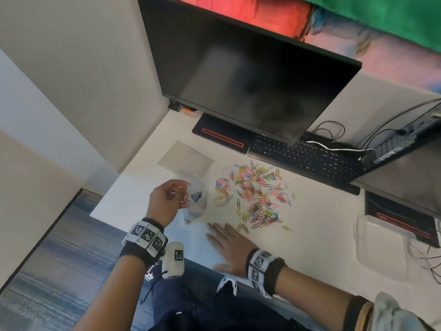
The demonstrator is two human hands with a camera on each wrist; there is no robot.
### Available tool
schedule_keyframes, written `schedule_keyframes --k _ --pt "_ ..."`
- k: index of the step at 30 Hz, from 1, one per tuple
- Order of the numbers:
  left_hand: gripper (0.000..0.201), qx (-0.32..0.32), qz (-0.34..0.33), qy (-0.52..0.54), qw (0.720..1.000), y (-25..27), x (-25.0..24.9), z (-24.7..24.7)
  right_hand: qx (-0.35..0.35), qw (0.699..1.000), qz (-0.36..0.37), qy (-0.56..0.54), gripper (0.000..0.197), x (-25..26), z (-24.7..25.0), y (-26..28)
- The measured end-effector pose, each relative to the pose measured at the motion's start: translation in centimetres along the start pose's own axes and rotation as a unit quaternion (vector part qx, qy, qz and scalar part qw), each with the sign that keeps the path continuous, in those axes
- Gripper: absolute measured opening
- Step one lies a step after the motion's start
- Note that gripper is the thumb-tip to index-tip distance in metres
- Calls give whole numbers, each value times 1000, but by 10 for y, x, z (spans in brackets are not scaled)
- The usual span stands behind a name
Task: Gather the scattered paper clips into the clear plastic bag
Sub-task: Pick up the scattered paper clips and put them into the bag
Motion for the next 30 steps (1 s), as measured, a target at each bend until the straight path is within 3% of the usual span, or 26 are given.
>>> schedule_keyframes --k 3,11,13,15,18,22,24,25,28,30 --pt "16 1 3 -1 1000 1 1 -5 3 999 -4 50 92 -19 -29 24" --pt "16 14 6 -11 1000 2 2 -20 -80 983 -162 21 60 -100 14 48" --pt "16 18 5 -13 1000 2 0 -24 -62 980 -190 2 65 -104 13 45" --pt "17 24 10 -10 1000 2 1 -29 -79 982 -173 13 73 -97 20 43" --pt "18 37 19 -3 999 3 0 -39 -143 980 -134 28 55 -89 35 39" --pt "12 53 11 -5 999 13 -14 -55 -183 962 -162 -120 37 -114 51 35" --pt "11 73 14 5 997 18 -16 -67 -240 921 -220 -213 25 -135 64 47" --pt "11 81 16 9 997 19 -15 -72 -280 887 -254 -264 20 -146 70 58" --pt "10 87 23 18 996 20 -14 -80 -376 755 -324 -429 14 -173 79 91" --pt "10 90 25 19 995 21 -15 -86 -404 680 -320 -522 15 -180 85 98"
Point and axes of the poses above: each hand's wrist, its own y-axis away from the middle knuckle, its own z-axis out of the back of the hand, x = y × z, the point moved 9 cm from there along -y, towards the middle knuckle, and after that the axes turned 11 degrees about -y, right-handed, at the moved point
